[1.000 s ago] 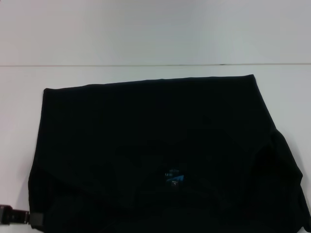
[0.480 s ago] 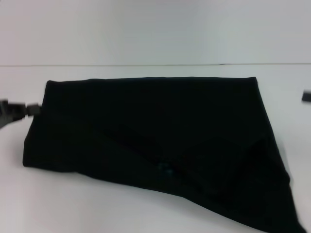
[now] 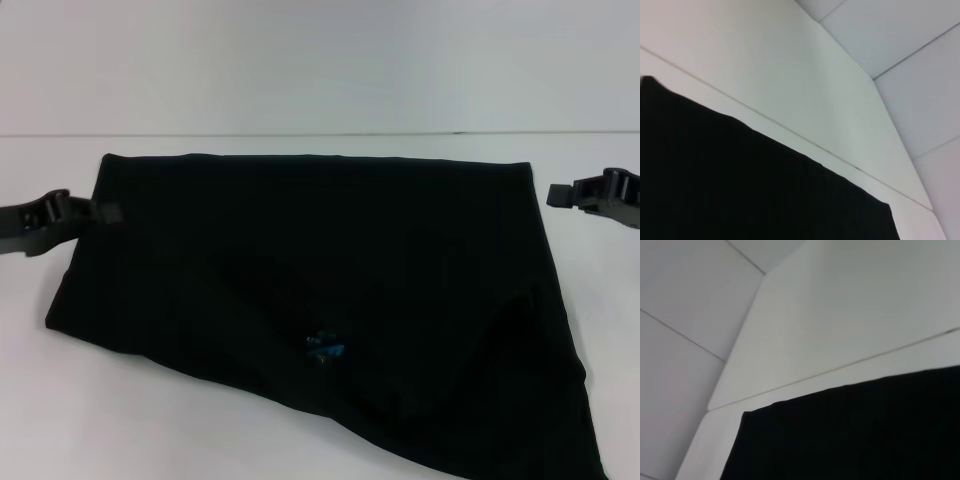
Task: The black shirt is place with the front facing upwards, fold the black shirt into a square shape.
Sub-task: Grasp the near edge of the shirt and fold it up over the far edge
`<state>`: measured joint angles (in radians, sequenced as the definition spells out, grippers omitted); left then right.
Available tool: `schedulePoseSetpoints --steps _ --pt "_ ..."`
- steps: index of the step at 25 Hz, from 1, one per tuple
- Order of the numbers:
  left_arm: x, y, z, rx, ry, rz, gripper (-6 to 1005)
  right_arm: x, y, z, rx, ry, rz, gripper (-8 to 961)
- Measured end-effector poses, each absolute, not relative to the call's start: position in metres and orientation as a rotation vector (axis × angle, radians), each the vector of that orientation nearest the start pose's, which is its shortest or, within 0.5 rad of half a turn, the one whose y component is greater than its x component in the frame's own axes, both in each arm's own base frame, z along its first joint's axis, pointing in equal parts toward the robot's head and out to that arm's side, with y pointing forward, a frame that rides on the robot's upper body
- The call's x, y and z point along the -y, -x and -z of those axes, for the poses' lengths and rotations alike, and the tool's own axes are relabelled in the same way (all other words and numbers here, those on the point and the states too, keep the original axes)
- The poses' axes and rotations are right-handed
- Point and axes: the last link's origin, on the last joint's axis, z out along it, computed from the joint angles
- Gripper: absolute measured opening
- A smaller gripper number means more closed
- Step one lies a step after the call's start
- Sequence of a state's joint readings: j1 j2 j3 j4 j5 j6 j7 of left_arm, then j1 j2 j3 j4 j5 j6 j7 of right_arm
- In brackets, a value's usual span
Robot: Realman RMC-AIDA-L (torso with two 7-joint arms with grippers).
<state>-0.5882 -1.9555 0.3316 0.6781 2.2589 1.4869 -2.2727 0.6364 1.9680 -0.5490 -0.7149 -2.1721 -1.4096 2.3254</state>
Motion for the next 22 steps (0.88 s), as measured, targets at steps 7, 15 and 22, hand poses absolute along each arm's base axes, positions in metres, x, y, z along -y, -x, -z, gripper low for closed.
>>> schedulePoseSetpoints --steps 7,15,22 --pt "-0.347 0.326 -0.089 1.779 2.004 0.777 2 -0.351 -0.288 -0.075 -1.761 2.246 -0.708 55" --pt "-0.344 0.325 -0.091 1.766 2.022 0.786 2 -0.304 -0.313 -0.084 -2.007 2.298 -0.347 163" --pt "-0.343 0.323 -0.088 1.768 2.027 0.79 3 -0.297 -0.319 -0.07 -2.031 2.313 -0.077 462"
